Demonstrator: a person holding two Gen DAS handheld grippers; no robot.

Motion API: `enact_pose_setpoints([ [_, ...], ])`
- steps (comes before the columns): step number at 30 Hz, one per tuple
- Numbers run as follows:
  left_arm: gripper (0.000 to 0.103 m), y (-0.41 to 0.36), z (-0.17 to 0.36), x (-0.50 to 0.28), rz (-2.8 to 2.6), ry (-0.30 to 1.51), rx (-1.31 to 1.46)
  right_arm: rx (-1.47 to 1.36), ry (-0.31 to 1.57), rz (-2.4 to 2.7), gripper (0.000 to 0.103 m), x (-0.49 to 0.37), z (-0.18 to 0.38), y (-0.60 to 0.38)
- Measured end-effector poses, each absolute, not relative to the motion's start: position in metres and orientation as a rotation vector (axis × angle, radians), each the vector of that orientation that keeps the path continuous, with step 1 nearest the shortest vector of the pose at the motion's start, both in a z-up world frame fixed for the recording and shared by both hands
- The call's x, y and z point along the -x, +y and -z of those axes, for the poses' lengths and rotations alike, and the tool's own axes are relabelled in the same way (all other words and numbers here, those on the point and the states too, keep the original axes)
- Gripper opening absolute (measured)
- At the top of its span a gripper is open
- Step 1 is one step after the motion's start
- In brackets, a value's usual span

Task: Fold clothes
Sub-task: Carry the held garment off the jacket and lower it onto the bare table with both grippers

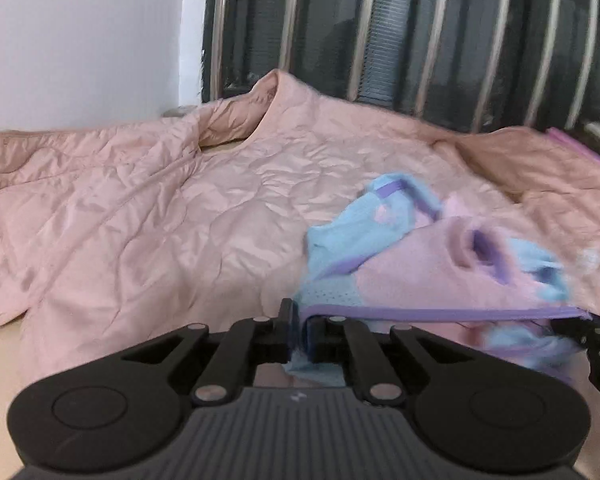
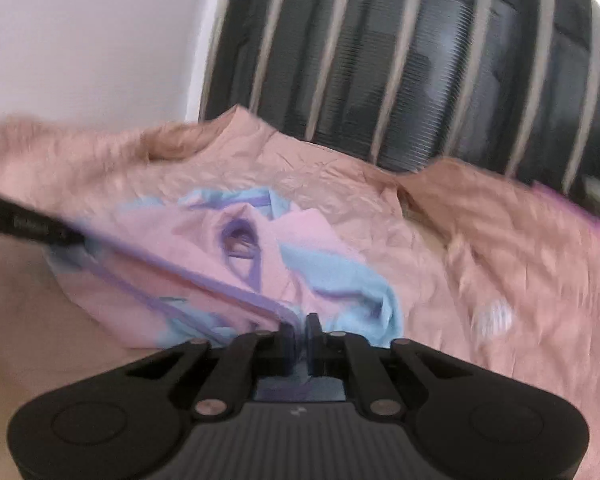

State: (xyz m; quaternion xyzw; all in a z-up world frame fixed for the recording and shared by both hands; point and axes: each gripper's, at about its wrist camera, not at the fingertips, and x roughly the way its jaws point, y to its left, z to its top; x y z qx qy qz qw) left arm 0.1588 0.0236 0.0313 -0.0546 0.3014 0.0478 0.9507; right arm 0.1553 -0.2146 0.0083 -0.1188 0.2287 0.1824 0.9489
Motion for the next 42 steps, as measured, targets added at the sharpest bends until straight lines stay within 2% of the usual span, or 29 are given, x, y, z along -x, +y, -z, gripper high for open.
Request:
enact_pose_setpoints([
  [4, 0.004, 0.011, -0.042, -0.082, -0.072, 0.566, 0.016, 0.108, 0.434, -0.377, 0.003, -0.083, -0.026, -0.235],
  [12, 0.004, -0.013, -0.029, 0.093, -0.04, 0.534, -0.052, 0.125, 0.514, -0.357, 0.003, 0.071, -0.002, -0.255],
  [19, 0.004, -0.01, -0.04, 0.159, 0.02, 0.559, 0.013, 0.118, 0.521, -0.375, 0.003, 0.161, -0.017, -0.279],
  [25, 0.005, 0.005, -0.098, 0.122, 0.056, 0.484, 0.052, 0.159, 0.389, -0.374, 0.004, 0.146, -0.079, -0.28],
  [32, 0.004, 0.013, -0.213, 0.042, 0.094, 0.308, 0.056, 0.192, 0.251, -0.342, 0.004, 0.063, -0.171, -0.266],
  [36, 0.004, 0.011, -0.269, -0.039, 0.119, 0.264, 0.039, 0.232, 0.178, -0.312, 0.003, -0.01, -0.221, -0.252],
  [42, 0.003, 0.001, -0.324, -0.175, 0.122, 0.289, -0.029, 0.225, 0.14, -0.231, 0.003, -0.125, -0.274, -0.244],
])
